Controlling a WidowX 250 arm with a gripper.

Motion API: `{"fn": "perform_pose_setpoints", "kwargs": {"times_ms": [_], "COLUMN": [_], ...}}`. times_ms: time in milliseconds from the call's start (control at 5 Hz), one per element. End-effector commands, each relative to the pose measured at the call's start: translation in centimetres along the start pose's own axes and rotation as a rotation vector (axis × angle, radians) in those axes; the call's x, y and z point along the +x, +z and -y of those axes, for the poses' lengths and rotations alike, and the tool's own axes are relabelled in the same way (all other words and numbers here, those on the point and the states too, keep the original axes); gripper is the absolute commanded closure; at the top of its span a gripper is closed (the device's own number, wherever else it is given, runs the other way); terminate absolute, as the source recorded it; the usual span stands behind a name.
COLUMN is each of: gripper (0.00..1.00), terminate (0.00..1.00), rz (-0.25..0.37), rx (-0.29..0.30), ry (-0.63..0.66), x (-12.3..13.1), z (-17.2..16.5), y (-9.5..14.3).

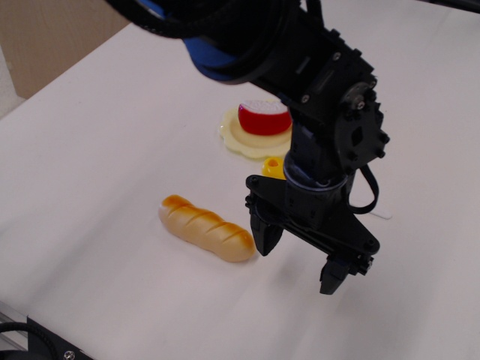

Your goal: Take sushi off plate

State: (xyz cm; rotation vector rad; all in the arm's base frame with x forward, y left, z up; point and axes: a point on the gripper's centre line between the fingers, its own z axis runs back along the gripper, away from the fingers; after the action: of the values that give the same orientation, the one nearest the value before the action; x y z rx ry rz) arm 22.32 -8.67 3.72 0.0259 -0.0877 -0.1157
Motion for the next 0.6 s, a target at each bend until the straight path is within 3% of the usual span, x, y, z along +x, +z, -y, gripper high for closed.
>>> {"fn": "perform_pose_setpoints", "kwargs": {"times_ms": [0,400], "gripper": [0.00,0.00], "terminate": [0.00,0.00], "rz": [0.000,0.099], "rx": [0.000,-0.026], "ry": [0.000,0.044], "x": [0.0,2.4], "z": [0.0,-1.0], "y": [0.0,4.6]}}
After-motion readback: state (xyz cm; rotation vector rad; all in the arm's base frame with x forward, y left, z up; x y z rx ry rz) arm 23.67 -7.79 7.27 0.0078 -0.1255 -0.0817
